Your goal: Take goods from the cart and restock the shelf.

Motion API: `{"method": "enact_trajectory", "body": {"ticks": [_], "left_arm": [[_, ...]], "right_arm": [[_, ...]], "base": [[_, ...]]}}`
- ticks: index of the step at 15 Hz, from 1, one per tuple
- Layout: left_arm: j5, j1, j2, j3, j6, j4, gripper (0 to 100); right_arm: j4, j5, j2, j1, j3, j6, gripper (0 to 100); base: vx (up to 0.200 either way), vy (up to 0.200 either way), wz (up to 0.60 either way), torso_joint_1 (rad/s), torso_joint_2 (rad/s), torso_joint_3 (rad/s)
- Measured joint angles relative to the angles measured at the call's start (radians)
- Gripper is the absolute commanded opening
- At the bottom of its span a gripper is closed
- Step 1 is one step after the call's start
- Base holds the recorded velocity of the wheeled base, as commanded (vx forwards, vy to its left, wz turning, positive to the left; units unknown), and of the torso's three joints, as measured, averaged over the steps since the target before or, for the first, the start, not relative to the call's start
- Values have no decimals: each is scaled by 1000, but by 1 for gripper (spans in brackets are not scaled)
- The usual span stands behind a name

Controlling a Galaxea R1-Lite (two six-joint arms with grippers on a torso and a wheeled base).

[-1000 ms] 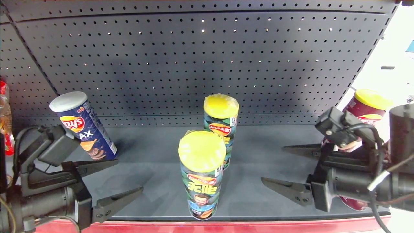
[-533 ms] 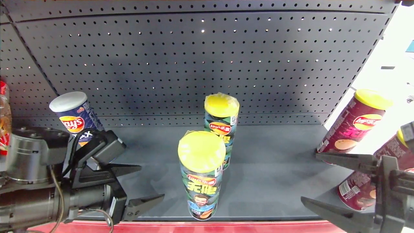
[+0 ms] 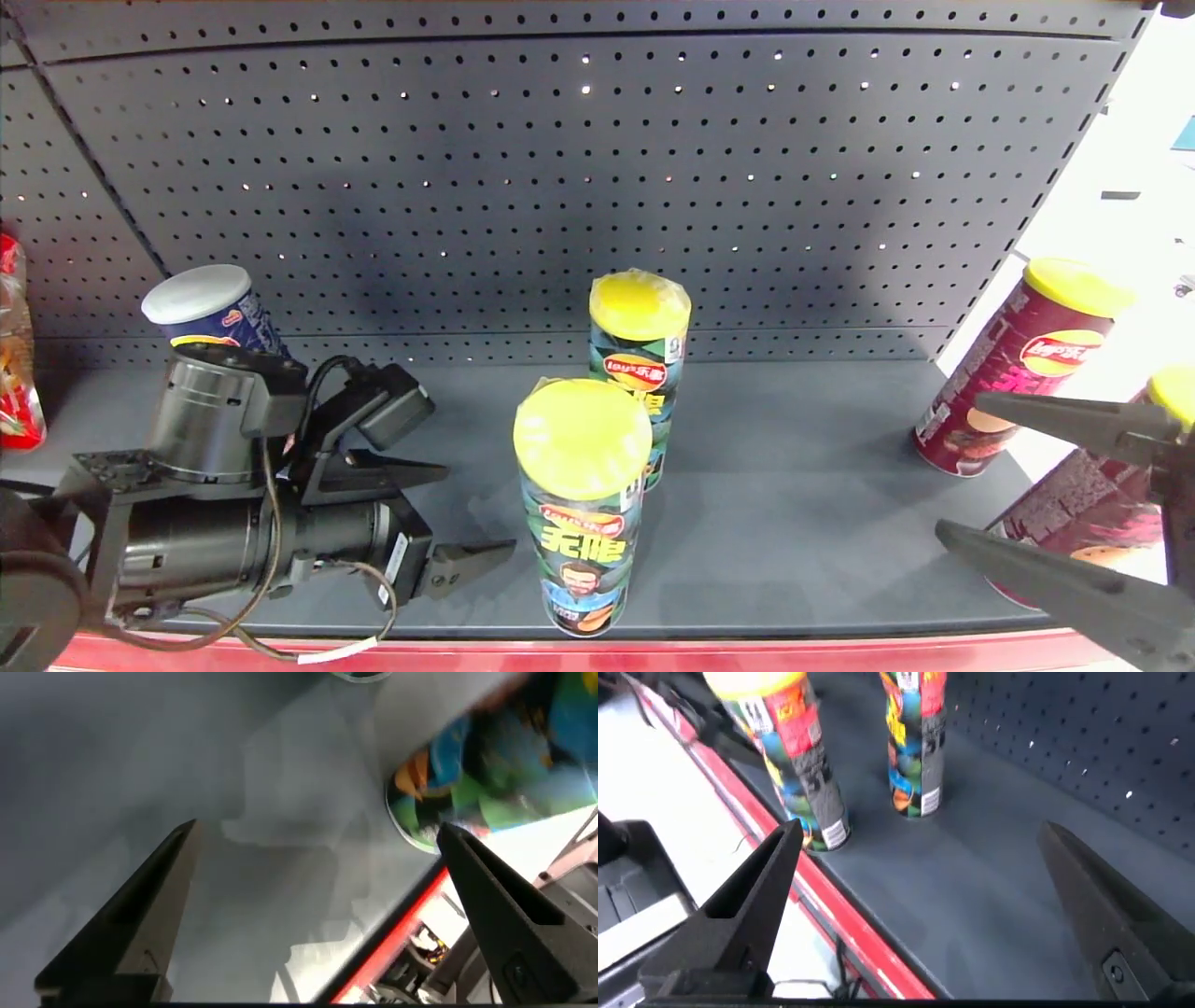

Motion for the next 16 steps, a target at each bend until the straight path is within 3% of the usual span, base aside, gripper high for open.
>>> {"method": "enact_trajectory", "body": {"ticks": [7, 16], "left_arm": [[2, -31, 93, -71, -1, -22, 100], [7, -54, 131, -77, -8, -52, 100]], "right_arm": [[0, 0, -1, -28, -28, 2, 100], [0, 1, 6, -35, -32, 13, 100]], "base": [[0, 0, 0, 0, 0, 0], [0, 0, 0, 0, 0, 0]]}}
